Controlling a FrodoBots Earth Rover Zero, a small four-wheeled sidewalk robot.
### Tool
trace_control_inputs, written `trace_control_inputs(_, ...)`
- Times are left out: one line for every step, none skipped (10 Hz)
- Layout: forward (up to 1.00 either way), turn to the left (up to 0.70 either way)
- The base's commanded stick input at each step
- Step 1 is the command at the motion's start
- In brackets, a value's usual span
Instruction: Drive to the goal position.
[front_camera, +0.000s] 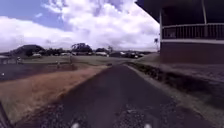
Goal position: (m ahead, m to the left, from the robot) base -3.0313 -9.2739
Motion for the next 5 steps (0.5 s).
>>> trace_control_inputs(0.7,0.0)
trace_control_inputs(0.7,0.0)
trace_control_inputs(0.7,0.0)
trace_control_inputs(0.7,0.0)
trace_control_inputs(0.7,0.0)
